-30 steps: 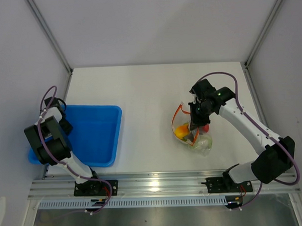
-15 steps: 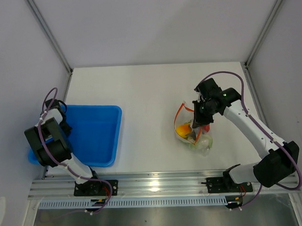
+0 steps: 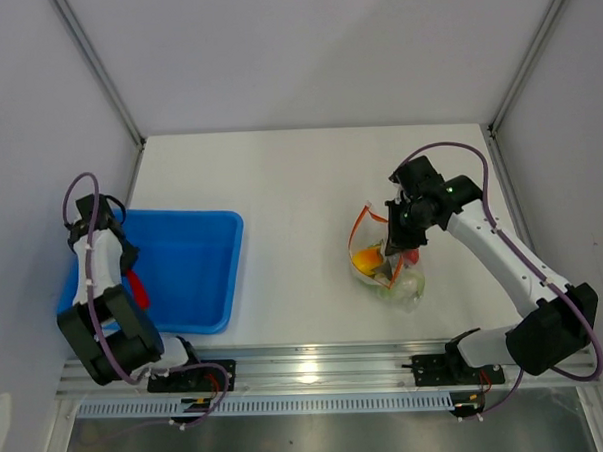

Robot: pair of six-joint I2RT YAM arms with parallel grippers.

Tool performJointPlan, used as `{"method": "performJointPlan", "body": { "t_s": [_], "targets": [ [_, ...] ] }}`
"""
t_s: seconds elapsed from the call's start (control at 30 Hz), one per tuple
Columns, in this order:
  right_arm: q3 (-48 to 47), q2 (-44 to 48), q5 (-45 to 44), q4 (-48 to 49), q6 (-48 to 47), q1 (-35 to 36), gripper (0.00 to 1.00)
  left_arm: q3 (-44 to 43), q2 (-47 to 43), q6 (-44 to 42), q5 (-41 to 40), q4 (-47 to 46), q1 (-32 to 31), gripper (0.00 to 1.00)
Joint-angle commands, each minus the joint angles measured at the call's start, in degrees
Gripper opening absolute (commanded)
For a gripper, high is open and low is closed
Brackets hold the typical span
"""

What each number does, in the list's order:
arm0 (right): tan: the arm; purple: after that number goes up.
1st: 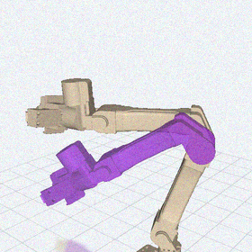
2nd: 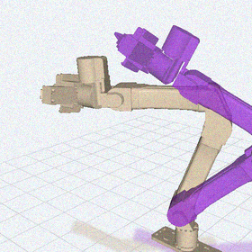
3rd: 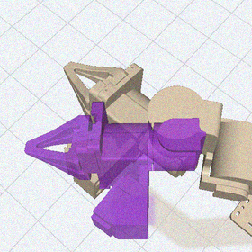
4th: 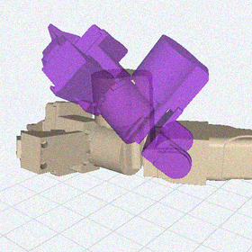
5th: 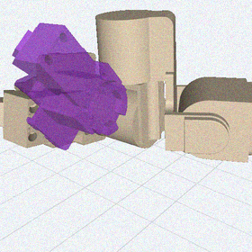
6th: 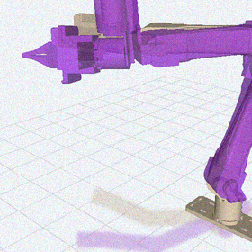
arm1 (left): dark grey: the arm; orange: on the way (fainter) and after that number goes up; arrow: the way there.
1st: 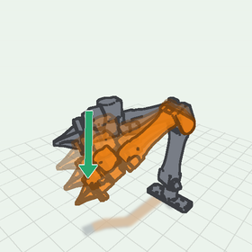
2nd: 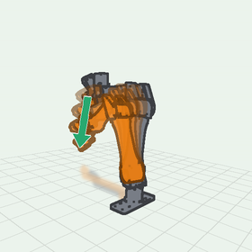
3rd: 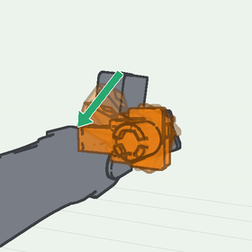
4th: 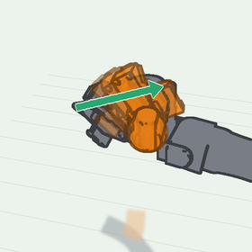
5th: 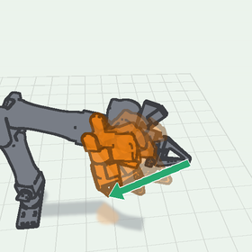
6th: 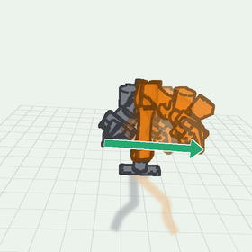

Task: Place the food in the zip-top bag and seal the zipper
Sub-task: Pick up the fake vegetable from the bin.

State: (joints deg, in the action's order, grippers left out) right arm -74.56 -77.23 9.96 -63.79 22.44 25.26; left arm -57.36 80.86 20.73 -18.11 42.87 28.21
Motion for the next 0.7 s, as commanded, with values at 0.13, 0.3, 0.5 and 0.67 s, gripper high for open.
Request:
{"method": "performJointPlan", "body": {
  "t_s": [0.13, 0.3, 0.5, 0.67],
  "targets": [
    [-2.0, -1.4, 2.5, 0.6, -0.6, -0.3, 0.00, 1.0, -11.9, 8.1, 10.1, 7.4, -10.1, 0.01],
    [-4.1, -2.9, 2.9, 0.0, -1.2, -0.3, 0.00, 3.1, -20.5, 14.5, 13.9, 9.4, -20.3, 0.01],
    [-3.8, -2.9, 2.8, 0.3, -1.1, -0.2, 0.00, -2.4, -23.6, 21.5, 14.6, 15.4, -34.9, 0.01],
    [-4.5, -2.6, 3.1, 0.1, -0.5, -0.3, 0.00, -10.3, -21.8, 25.6, 17.8, 15.1, -43.8, 0.00]
  ]
}}
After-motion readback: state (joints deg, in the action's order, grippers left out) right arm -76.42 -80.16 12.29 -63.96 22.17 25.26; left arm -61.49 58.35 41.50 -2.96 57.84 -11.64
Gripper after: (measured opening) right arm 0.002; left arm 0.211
